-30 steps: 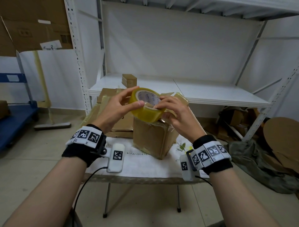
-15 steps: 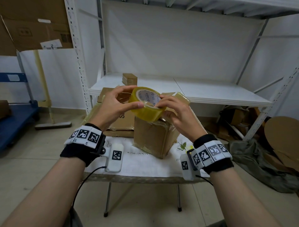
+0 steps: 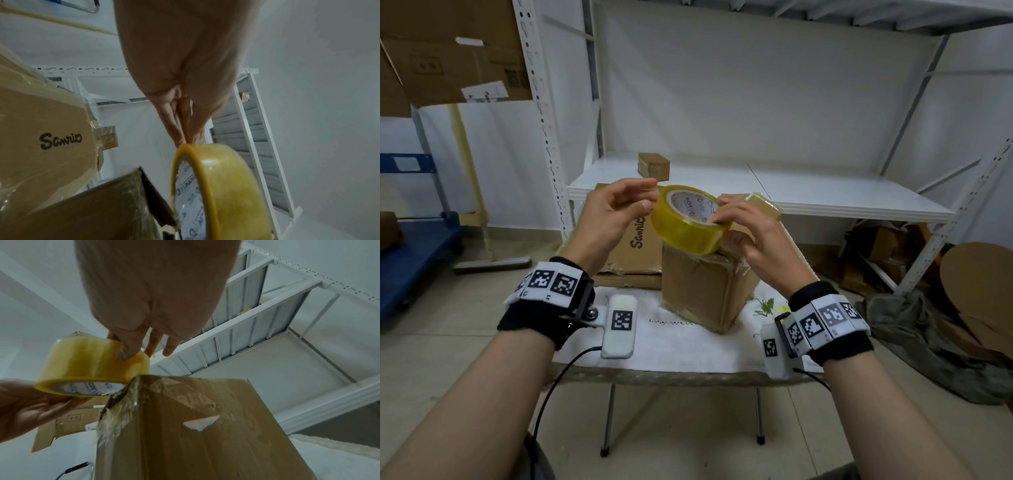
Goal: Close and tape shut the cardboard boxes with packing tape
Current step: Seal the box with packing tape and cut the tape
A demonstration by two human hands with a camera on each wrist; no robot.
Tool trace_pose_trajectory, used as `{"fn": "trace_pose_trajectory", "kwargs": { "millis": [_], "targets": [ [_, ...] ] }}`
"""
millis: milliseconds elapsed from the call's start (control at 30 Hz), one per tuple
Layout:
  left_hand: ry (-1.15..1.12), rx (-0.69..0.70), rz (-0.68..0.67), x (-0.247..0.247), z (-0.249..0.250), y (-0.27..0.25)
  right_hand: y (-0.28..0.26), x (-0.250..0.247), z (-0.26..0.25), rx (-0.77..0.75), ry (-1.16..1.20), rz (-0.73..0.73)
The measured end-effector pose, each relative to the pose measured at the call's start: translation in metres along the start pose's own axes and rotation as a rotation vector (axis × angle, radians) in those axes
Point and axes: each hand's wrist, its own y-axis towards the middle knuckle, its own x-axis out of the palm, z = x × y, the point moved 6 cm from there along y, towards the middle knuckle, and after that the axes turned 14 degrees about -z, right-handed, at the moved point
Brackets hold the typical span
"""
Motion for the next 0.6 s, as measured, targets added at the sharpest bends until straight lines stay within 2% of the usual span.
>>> {"fn": "trace_pose_trajectory", "kwargs": {
  "millis": [200,367,600],
  "targets": [
    [-0.018,-0.075,-0.01,-0.005,-0.009,-0.002,-0.001,0.005,0.007,0.01,0.023,-0.043],
    [-0.1,-0.199,-0.024,-0.007,-0.02,-0.002,-0.001,0.007,0.008,0.037,0.096,-0.076],
    [-0.046,-0.299,-0.031,0.004,-0.03,-0.004,0.0,0.012,0.011,0.05,0.108,-0.131]
  ]
}}
